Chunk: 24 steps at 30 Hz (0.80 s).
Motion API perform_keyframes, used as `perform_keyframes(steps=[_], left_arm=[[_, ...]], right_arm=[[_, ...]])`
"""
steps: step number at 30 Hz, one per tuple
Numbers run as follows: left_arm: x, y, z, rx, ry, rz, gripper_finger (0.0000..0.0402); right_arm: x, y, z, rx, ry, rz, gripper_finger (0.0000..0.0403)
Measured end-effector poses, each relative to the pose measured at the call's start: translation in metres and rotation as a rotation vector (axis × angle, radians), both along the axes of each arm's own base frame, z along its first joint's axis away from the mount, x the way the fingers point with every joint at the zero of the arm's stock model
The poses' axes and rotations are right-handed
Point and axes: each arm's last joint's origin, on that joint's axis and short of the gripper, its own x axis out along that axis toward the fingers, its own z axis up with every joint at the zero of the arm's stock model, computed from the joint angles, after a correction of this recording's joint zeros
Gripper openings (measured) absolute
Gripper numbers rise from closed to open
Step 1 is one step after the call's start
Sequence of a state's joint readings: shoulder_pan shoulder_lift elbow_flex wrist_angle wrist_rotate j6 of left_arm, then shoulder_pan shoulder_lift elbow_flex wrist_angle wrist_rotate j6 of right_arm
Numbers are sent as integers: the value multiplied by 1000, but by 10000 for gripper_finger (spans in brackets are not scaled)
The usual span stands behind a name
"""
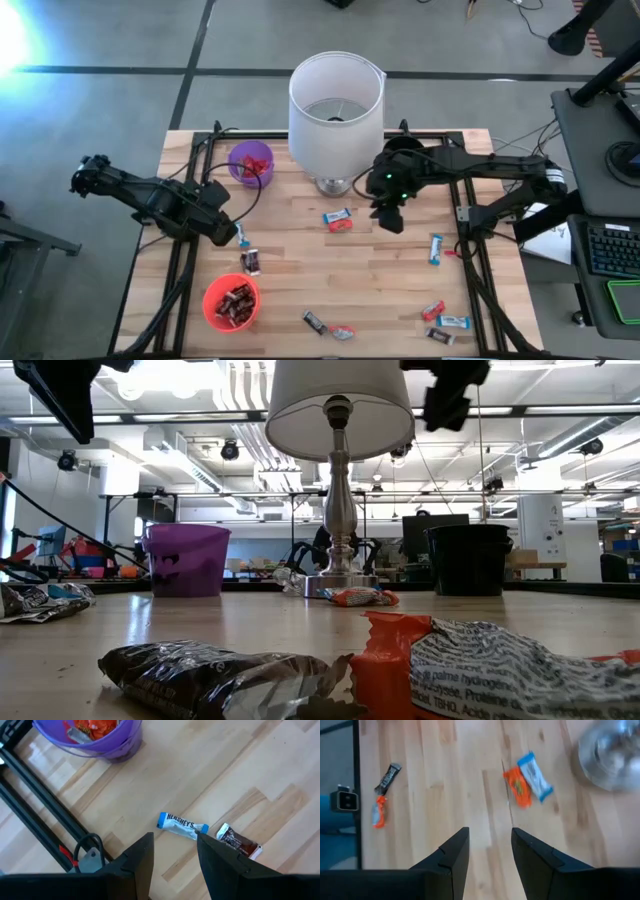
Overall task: Sort candy
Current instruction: Put the orange chocolate into the purple bucket
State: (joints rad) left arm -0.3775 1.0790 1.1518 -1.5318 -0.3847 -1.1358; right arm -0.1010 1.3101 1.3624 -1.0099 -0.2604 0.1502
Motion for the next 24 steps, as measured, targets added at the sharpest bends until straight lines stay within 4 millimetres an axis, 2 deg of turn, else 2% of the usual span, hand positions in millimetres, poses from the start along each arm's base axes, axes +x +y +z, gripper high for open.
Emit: perform_keyframes(steps=[5,14,24], left_arm=[[1,0,0,6,-3,-38,133],[9,-4,3,11,-69,-186,133],[2,-1,8,36,-71,-286,133]], right_arm=[[24,2,-12,-33,-49,68,137],[62,1,-35,-20,-111,39,137],[87,8,-72,-8,-31,76,137]])
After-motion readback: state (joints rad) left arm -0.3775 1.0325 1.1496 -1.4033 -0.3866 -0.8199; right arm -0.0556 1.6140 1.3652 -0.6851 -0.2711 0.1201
